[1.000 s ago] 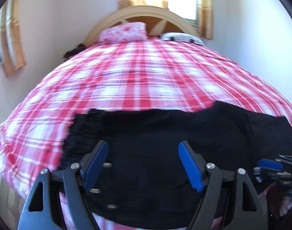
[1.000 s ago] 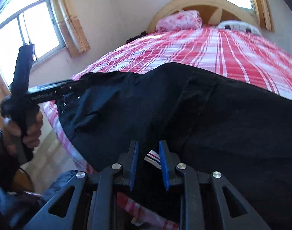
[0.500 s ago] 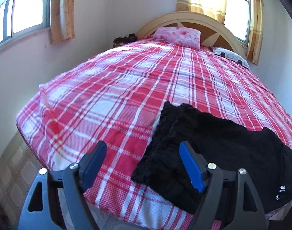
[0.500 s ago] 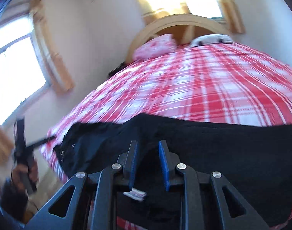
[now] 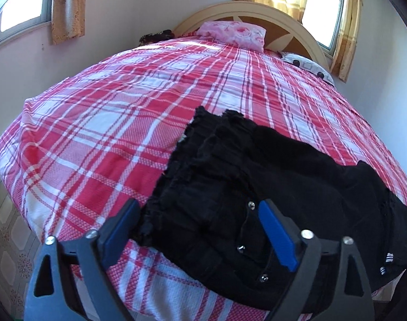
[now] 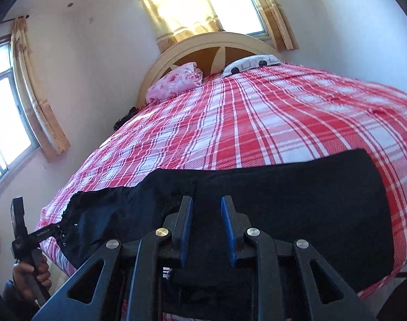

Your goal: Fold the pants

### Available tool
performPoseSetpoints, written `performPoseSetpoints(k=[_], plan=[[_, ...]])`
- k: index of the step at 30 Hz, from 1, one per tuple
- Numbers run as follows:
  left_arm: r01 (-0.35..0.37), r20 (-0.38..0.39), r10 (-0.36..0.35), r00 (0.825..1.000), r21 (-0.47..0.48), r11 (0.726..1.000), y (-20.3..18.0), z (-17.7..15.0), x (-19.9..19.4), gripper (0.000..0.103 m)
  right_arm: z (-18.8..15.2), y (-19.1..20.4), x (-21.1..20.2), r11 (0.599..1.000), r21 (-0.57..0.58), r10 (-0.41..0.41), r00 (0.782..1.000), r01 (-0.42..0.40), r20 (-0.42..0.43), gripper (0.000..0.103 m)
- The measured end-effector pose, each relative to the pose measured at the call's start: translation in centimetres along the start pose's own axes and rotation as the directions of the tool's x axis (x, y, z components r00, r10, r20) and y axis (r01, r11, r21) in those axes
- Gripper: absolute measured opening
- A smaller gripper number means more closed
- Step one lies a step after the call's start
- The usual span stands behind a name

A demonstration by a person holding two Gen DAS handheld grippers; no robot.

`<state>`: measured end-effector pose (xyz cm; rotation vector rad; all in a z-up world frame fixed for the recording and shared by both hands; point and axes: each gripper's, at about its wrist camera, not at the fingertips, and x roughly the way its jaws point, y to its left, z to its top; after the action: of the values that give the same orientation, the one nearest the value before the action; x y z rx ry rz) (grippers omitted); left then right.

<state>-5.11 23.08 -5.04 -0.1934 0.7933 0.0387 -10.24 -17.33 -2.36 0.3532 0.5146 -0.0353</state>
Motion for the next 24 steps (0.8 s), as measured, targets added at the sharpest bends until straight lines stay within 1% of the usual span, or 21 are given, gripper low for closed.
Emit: performPoseSetpoints(k=[2, 4, 9, 14, 17, 19, 21, 22, 23, 24], plan=[[-0.01, -0.003, 0.01, 1.0, 0.009, 1.0, -0.1, -0.1, 0.2, 0.095, -0.2, -0.3, -0.1, 1.0, 0.023, -0.002, 1.0, 0.002, -0.004, 0.024], [-0.004, -0.004, 0.004, 1.0, 0.01, 1.0, 0.1, -0.2, 0.3, 0.095, -0.3, -0.4, 0.1, 0.999, 0.034, -0.003, 1.0, 0.003, -0.006, 0.024], [-0.005, -0.023, 0.004, 1.0, -0.035, 0.999, 1.2, -0.3, 0.5, 0.095, -0.2, 0.3, 0.3, 1.0, 0.018, 0.01, 1.0, -0.01, -0.003, 0.024], [-0.004, 0.044, 0.008, 0.999, -0.074, 0.997, 2.7, 0.2, -1.0, 0.095, -0.1, 1.2, 0.3, 1.0, -0.012, 0.021, 1.0, -0.021, 0.003, 0.024], [0.02, 0.026, -0.017, 1.0, -0.103, 0.995, 3.2, 0.1, -0.4, 0.096, -0.1, 1.5, 0.7, 0.999, -0.011, 0.039, 0.999, -0.04, -0.009, 0.024], [0.05, -0.014, -0.052, 0.999, -0.143, 0.988, 3.3, -0.3, 0.6, 0.095, -0.2, 1.6, 1.0, 0.999, -0.009, 0.047, 0.999, -0.047, -0.019, 0.024], [0.08, -0.023, -0.085, 0.996, -0.172, 0.982, 3.1, -0.7, 1.0, 0.094, -0.3, 1.9, 1.1, 0.999, -0.018, 0.05, 0.998, -0.051, -0.029, 0.024], [0.072, -0.004, -0.074, 0.997, -0.167, 0.983, 2.7, -0.8, 1.0, 0.092, -0.3, 2.0, 1.1, 0.998, -0.025, 0.049, 0.998, -0.05, -0.029, 0.024], [0.076, 0.01, -0.075, 0.997, -0.156, 0.985, 2.4, -0.8, 0.9, 0.08, -0.3, 2.0, 0.9, 0.999, -0.03, 0.044, 0.999, -0.045, -0.026, 0.024], [0.077, 0.009, -0.077, 0.997, -0.149, 0.986, 2.1, -0.8, 1.0, 0.077, -0.1, 1.8, 0.7, 0.999, -0.027, 0.034, 0.999, -0.034, -0.017, 0.024]])
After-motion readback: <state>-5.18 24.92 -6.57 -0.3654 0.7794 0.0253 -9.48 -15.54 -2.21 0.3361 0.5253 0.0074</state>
